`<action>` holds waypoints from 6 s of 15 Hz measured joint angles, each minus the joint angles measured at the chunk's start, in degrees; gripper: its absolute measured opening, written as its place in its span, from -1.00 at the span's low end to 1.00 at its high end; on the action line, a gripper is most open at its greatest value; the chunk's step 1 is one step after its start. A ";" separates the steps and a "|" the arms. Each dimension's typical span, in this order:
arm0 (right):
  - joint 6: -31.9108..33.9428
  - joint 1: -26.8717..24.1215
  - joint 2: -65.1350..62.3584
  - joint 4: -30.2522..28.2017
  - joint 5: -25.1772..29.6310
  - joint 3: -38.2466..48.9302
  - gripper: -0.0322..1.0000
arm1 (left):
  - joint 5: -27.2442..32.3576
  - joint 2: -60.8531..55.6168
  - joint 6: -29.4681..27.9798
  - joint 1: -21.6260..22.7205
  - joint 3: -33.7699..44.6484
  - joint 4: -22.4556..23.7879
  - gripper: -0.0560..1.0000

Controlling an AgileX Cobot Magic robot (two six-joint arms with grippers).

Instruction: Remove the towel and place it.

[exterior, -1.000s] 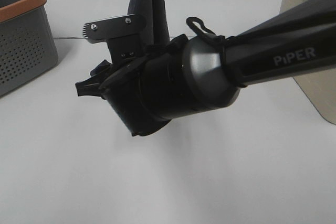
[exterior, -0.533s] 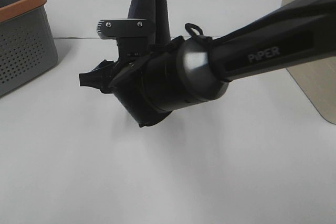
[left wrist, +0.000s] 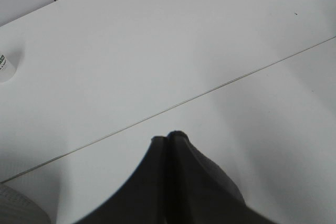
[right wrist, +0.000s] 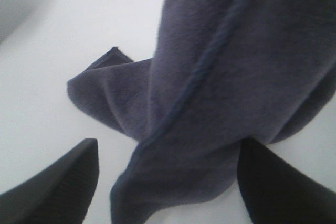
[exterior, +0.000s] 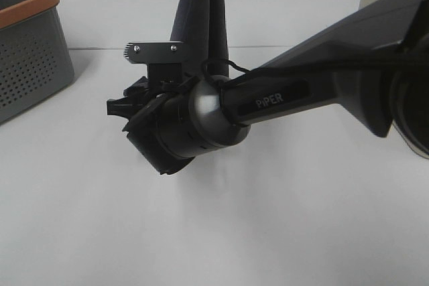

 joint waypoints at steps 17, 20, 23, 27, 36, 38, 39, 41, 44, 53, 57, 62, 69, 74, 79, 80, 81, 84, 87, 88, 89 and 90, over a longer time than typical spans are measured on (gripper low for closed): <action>-42.91 -3.50 -17.88 15.07 15.41 13.98 -0.90 | -3.09 -3.67 2.12 11.52 -0.11 -16.84 -0.89; -49.10 -7.79 -28.59 15.07 21.08 20.80 -0.90 | -5.79 -4.93 4.81 17.93 -0.40 -28.76 -0.89; -51.11 -14.73 -37.13 15.01 29.34 24.29 -0.90 | -7.85 -4.93 9.51 23.61 -0.40 -39.99 -0.89; -50.71 -20.86 -43.03 12.78 49.39 26.01 -0.90 | -7.62 -5.10 13.12 27.16 -0.40 -44.86 -0.89; 11.00 -30.08 -43.03 -79.24 88.52 7.62 -0.90 | -5.96 -5.21 10.77 27.33 -0.17 -45.78 -0.89; 7.56 -30.08 -43.03 -89.95 93.05 1.55 -0.90 | -8.65 -5.56 7.10 27.33 1.83 -45.89 -0.89; 5.10 -30.08 -43.09 -93.74 93.74 -0.17 -0.90 | -11.69 -6.30 5.16 27.33 4.01 -45.95 -0.89; 3.21 -30.08 -42.80 -97.52 94.02 -2.46 -0.90 | -17.53 -8.65 2.58 27.33 9.74 -46.01 -0.89; 2.81 -30.08 -39.25 -105.37 94.54 -6.42 -0.90 | -29.45 -14.73 -1.72 27.33 24.24 -45.95 -0.89; 22.17 -36.15 -27.56 -121.47 66.00 -10.08 -0.90 | -61.31 -14.15 -5.84 29.11 38.90 -39.76 -0.89; 25.55 -37.82 -20.80 -121.47 59.76 -18.28 -0.90 | -64.97 -8.48 -5.39 32.37 31.05 -38.45 -0.89; 31.91 -37.99 -21.60 -121.47 58.16 -9.51 -0.90 | -82.74 -9.68 -1.72 32.60 46.98 -30.77 -0.89; 32.83 -38.04 -30.83 -121.47 40.51 25.04 -0.90 | -110.81 -14.27 -4.64 31.97 87.43 -27.73 -0.89; 29.85 -37.99 -31.17 -122.38 34.43 38.79 -0.90 | -117.51 -14.32 -4.81 31.97 98.32 -25.61 -0.89; 26.30 -38.04 -30.37 -122.90 27.56 45.89 -0.90 | -118.32 -14.32 -2.81 31.97 102.16 -24.01 -0.89; 26.18 -38.04 -30.37 -122.90 27.62 45.89 -0.82 | -118.26 -14.32 -2.64 32.03 102.27 -23.89 -0.89; 26.01 -38.22 -30.37 -122.84 28.25 45.95 -0.71 | -118.20 -14.32 -2.64 32.09 102.33 -23.95 -0.87; 25.90 -38.67 -30.37 -123.01 30.37 46.24 0.12 | -118.14 -14.32 -2.64 32.54 102.33 -20.97 -0.43; 25.90 -38.67 -30.42 -123.01 32.89 46.24 0.43 | -117.80 -14.32 -3.21 32.54 102.33 -16.16 0.31; 25.90 -38.67 -31.11 -123.01 35.24 46.29 0.45 | -116.83 -14.32 -4.70 32.54 102.33 -15.47 0.45; 25.90 -38.67 -32.49 -123.01 37.59 46.35 0.46 | -115.34 -14.32 -5.96 32.54 102.33 -15.01 0.52; 25.90 -38.67 -34.21 -123.01 38.79 46.35 0.47 | -113.50 -14.44 -6.88 32.66 102.33 -14.32 0.54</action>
